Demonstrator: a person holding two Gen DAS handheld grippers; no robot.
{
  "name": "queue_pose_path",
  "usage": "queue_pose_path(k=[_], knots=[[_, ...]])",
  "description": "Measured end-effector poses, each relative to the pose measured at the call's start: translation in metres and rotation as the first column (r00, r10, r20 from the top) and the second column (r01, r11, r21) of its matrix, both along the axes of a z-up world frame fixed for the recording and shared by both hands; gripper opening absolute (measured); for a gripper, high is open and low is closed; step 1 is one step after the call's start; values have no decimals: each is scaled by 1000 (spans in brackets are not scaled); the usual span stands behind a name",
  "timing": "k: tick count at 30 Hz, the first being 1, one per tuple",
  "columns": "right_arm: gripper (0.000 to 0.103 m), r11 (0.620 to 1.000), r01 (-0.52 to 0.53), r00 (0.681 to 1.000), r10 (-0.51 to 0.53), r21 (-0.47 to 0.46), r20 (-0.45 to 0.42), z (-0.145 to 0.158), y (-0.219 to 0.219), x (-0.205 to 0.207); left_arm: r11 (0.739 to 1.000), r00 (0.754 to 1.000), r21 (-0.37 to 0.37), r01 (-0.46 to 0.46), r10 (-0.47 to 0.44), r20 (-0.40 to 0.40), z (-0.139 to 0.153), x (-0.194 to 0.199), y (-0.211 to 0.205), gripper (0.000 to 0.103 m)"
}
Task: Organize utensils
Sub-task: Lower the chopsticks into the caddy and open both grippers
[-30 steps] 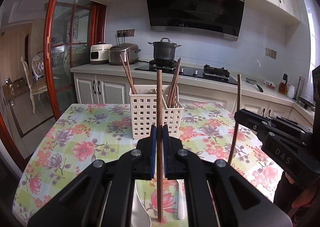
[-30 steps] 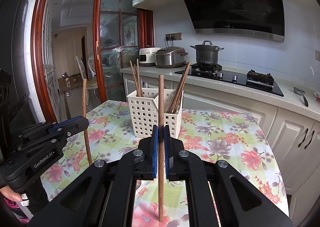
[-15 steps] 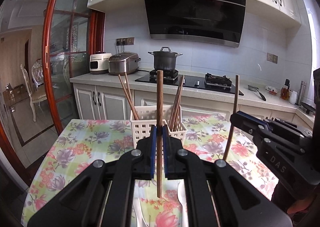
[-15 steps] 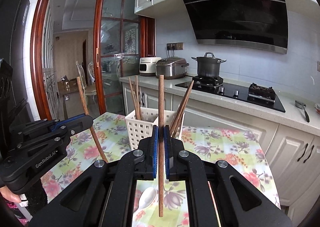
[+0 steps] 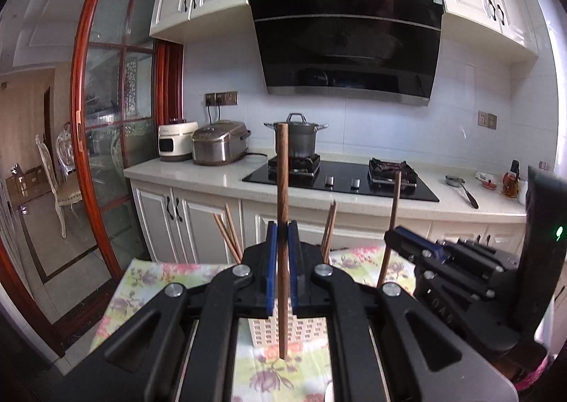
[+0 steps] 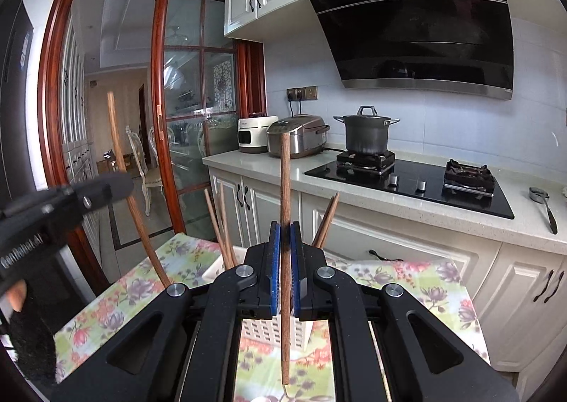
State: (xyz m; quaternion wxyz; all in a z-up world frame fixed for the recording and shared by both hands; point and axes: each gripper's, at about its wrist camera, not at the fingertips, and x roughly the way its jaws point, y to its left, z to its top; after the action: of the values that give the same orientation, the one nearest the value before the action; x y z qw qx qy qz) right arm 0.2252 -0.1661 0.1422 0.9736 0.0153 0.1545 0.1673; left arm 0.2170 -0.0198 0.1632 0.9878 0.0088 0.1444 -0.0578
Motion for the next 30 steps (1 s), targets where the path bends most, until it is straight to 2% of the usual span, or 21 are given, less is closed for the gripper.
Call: queue_pose_path(k=[7, 13, 21, 25, 30], knots=[[5, 1000, 15, 1000, -16, 7, 26, 23, 11, 30, 1000, 998, 13, -20, 19, 61, 42, 29, -2, 6], [5, 999, 26, 999, -26, 25, 32, 32, 14, 59, 999, 997, 6, -43, 42, 71, 48, 65, -3, 6], [5, 999, 15, 1000, -15, 40, 13, 8, 21, 96, 997, 998, -54, -56, 55, -14, 11, 121, 12, 6], [5, 1000, -7, 998, 8, 26, -61, -10, 25, 111, 995, 994, -93, -22, 12, -111, -13, 144, 18, 6], [6, 1000, -28, 990, 29, 8, -135, -30, 31, 124, 997, 981, -78, -23, 7, -196, -43, 157, 20, 6]])
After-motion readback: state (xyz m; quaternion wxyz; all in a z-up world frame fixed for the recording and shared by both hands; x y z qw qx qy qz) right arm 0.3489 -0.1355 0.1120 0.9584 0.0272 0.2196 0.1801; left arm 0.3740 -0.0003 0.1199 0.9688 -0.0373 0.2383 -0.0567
